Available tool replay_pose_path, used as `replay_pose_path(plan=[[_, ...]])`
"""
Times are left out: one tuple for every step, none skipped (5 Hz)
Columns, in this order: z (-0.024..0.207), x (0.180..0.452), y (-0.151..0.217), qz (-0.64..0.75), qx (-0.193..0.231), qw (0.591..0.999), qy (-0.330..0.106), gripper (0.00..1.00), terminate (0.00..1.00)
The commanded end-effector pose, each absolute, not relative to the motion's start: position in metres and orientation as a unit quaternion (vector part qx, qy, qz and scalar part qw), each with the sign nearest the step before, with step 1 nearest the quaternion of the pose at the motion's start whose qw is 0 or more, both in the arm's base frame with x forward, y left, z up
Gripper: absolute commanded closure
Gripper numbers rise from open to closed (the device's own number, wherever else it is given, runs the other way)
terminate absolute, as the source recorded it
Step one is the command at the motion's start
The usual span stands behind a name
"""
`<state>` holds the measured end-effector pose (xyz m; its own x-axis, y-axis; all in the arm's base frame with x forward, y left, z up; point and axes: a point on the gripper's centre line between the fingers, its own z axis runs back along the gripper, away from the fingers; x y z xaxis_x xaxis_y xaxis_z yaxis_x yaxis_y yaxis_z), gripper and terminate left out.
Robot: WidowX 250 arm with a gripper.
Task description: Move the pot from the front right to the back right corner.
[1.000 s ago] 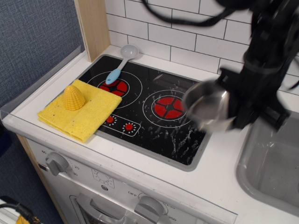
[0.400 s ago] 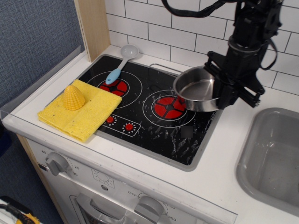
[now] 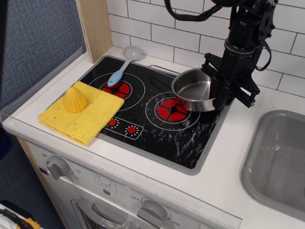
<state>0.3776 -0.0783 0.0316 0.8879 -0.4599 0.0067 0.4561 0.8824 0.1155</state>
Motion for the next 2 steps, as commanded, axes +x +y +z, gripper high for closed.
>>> replay_pose_path(plan=[[0.0428, 0.3879, -0.0772, -0.238, 0.059, 0.969, -0.042, 1.00, 0.00], [0.0517, 0.3838, -0.0763, -0.210, 0.045, 0.974, -0.071, 0.00, 0.00]])
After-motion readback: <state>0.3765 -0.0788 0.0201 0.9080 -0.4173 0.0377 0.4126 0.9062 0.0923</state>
